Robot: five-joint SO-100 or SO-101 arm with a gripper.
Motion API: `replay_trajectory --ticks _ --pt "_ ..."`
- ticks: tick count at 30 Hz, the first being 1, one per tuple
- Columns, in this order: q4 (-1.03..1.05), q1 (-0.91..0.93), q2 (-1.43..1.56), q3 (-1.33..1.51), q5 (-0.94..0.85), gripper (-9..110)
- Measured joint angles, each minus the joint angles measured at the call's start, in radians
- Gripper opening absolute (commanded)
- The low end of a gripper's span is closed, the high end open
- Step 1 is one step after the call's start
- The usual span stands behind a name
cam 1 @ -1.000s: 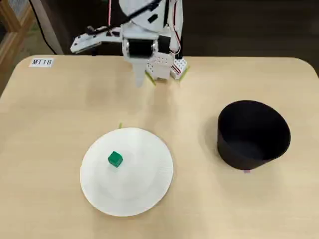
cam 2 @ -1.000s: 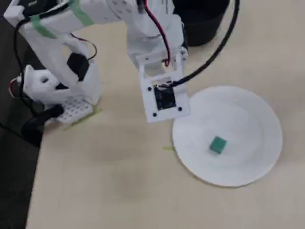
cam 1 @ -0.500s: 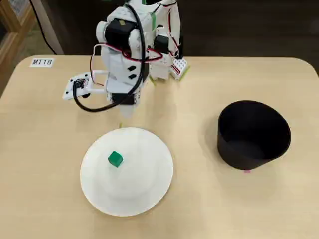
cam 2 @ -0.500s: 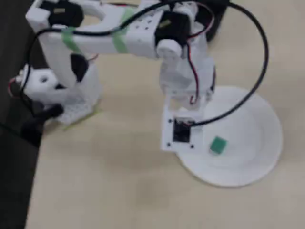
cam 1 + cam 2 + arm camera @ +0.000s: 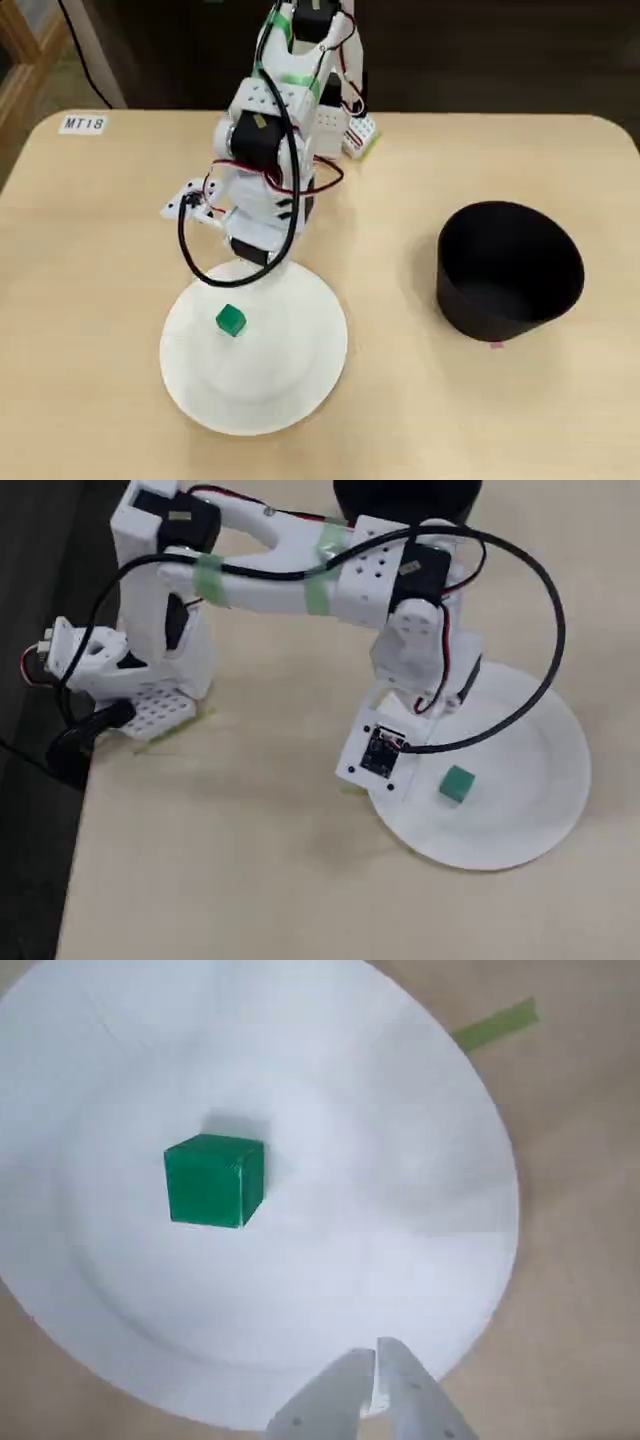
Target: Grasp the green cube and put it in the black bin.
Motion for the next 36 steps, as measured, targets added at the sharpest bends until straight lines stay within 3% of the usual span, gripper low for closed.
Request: replay_trajectory --ticks 14,18,23,36 --pt "0.077 0.127 -0.238 -0.357 0.075 0" --pt "0.169 0.140 -0.348 -0.523 0.083 22" --pt "0.213 0.130 -0.385 -0.607 0.061 32" --pt "0.284 0.132 -0.443 -0.614 0.060 36"
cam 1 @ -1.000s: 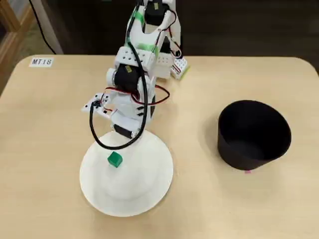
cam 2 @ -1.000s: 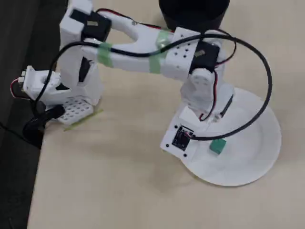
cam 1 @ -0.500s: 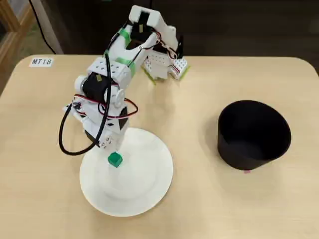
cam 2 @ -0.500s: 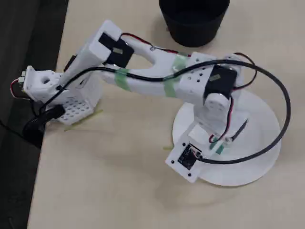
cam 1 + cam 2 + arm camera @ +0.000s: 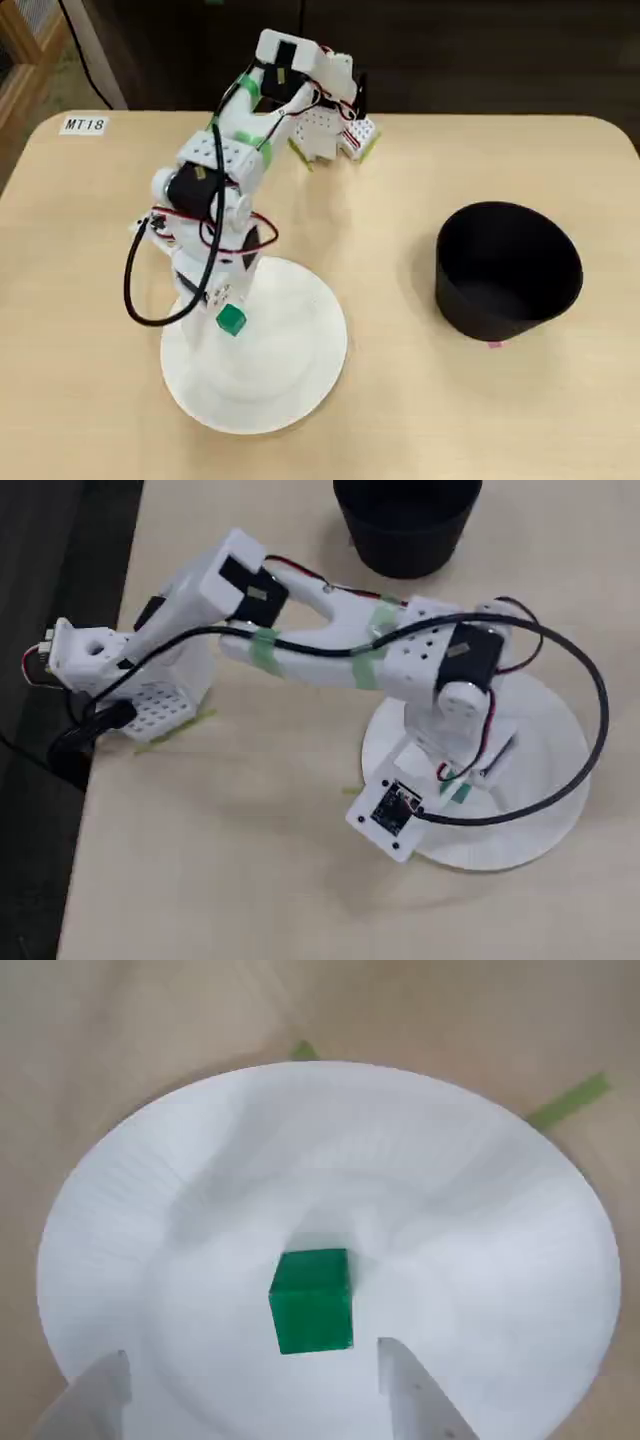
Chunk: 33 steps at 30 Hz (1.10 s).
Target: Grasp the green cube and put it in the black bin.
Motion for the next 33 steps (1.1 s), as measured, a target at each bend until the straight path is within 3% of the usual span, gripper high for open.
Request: replay_trajectory --ticks 17,27,31,33 --pt "0.000 0.011 -0.100 -0.069 0.003 33" --pt "0.008 0.009 -0.207 -0.170 0.032 19" --pt "0.008 0.014 -0.247 -0.233 0.032 0" --pt "0.032 0.020 -0.291 -0.307 0.031 0"
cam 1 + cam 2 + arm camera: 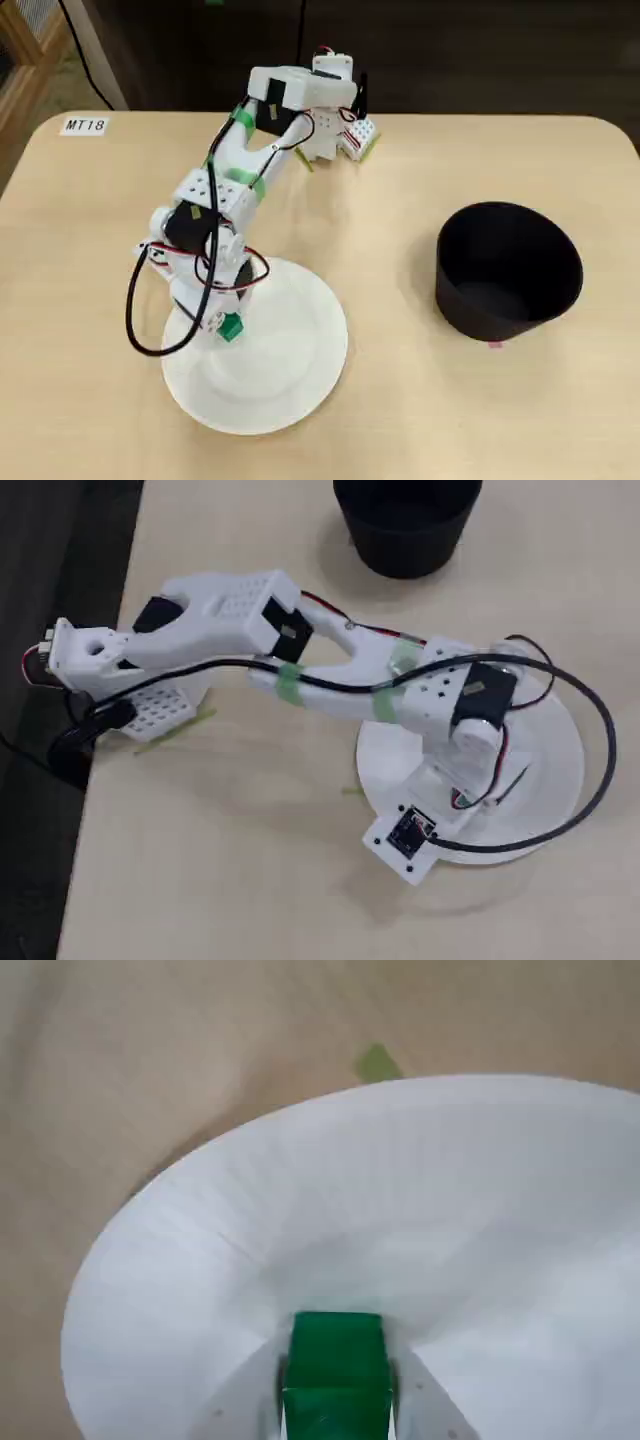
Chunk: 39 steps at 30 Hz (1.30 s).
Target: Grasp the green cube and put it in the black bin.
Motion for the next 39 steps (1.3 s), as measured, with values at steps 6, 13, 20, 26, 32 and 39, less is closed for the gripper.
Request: replay_trajectory --ticks 6,13,20,26,32,39 --pt "0.081 -0.003 -0.110 -0.227 -0.015 0" --pt "0.092 -0.044 -0.103 -0.360 -0.060 0" --pt "0.098 -0.186 0.089 -0.471 -0.178 0" --pt "0.098 -0.436 0.301 -0.466 -0.403 0" --pt "0.100 -0.718 0.499 -0.285 -0.430 0" --pt "0.100 -0.922 0.649 0.086 -0.314 0"
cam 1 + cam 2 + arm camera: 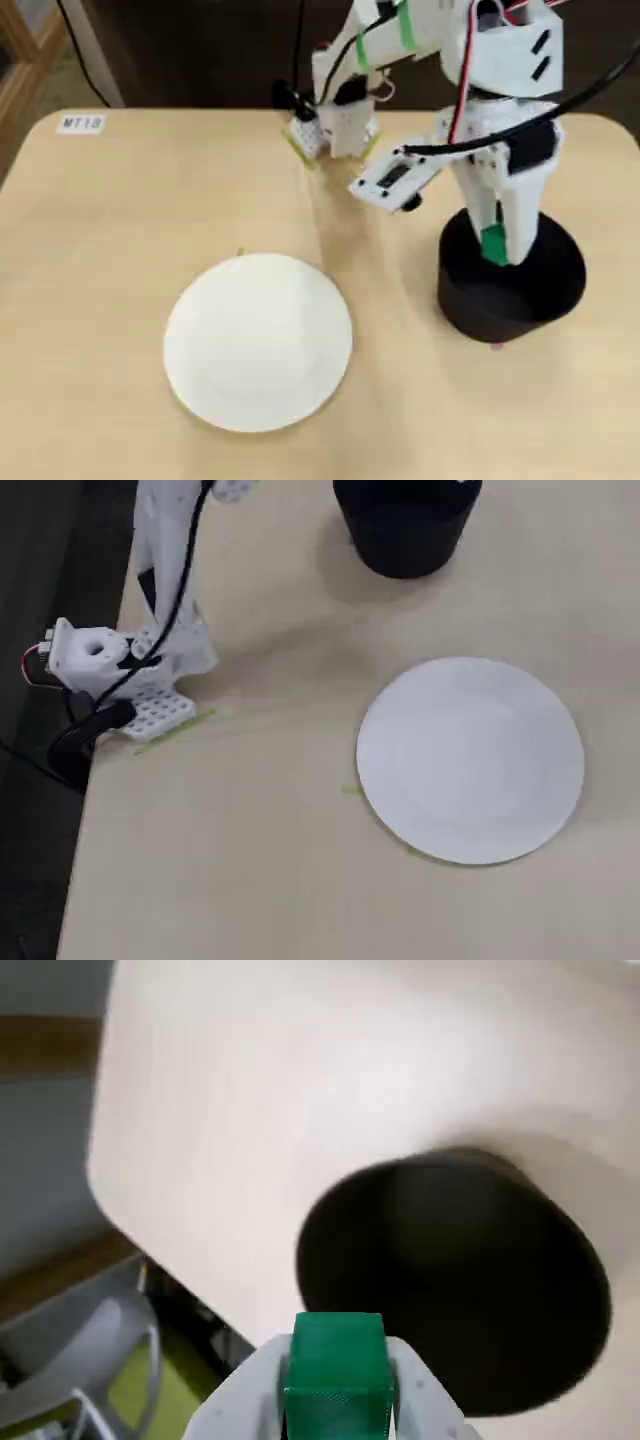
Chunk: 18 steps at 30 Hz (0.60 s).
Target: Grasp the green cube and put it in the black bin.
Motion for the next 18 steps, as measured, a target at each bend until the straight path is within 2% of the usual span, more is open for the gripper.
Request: replay_trajectory --ticks 6,16,17,18 --pt "0.000 -0.092 0.008 0.179 0.061 0" --pt "-0.002 -0.104 -0.041 0.190 0.069 0" --pt "-0.002 -0.104 -0.041 0.190 0.075 5" --pt "-0.002 -0.104 -0.041 0.190 0.078 16"
